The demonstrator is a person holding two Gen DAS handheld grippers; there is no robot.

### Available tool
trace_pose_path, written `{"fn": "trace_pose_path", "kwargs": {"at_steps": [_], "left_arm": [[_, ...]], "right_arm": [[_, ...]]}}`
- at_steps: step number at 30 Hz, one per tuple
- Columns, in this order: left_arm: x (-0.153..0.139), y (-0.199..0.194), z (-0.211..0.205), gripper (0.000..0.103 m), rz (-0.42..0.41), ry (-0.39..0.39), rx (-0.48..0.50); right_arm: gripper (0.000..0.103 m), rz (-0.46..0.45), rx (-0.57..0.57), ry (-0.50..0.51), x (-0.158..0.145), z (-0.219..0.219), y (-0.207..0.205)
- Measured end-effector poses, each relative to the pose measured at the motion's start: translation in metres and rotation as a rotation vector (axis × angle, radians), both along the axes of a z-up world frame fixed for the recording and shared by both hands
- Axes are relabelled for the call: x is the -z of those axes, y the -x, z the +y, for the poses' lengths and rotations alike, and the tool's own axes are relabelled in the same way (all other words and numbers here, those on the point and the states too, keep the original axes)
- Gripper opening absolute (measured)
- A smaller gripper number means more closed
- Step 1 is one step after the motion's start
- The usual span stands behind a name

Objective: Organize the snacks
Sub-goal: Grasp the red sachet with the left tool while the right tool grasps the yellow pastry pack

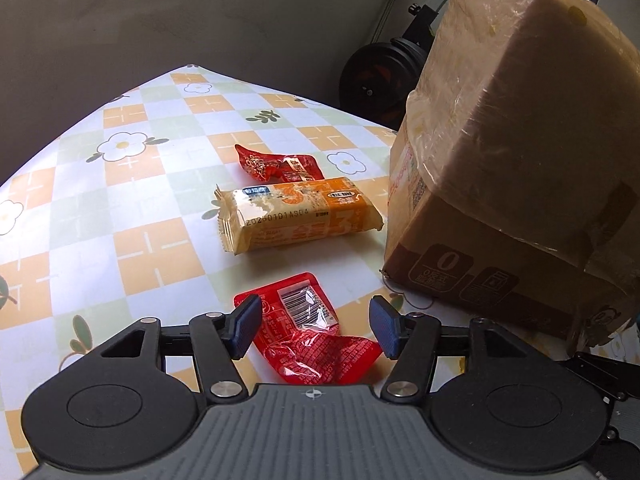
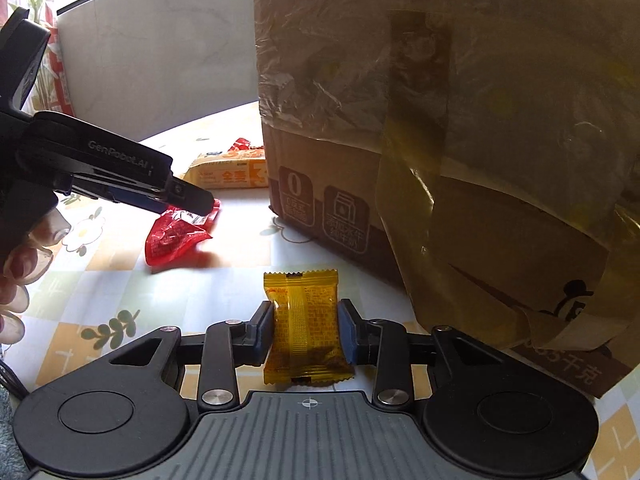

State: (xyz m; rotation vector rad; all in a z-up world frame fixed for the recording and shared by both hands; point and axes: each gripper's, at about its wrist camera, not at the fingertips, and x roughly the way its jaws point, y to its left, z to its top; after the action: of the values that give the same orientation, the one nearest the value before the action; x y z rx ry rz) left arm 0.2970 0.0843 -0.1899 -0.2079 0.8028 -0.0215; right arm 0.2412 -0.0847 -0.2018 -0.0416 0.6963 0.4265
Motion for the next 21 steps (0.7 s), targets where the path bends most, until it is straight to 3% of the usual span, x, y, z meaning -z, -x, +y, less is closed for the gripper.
{"fn": "trace_pose_path", "kwargs": {"at_steps": [6, 21], "left_arm": [[0.006, 0.003, -0.007, 0.063, 0.005, -0.098, -0.047], [0.01, 0.031, 0.005, 0.063, -0.032, -0.115, -0.001]], "right_arm": [[0.032, -0.005, -0.003, -0.007, -0.002, -0.003, 0.003], [0.032, 0.002, -0.003, -0.039, -0.001, -0.009, 0.001]]}}
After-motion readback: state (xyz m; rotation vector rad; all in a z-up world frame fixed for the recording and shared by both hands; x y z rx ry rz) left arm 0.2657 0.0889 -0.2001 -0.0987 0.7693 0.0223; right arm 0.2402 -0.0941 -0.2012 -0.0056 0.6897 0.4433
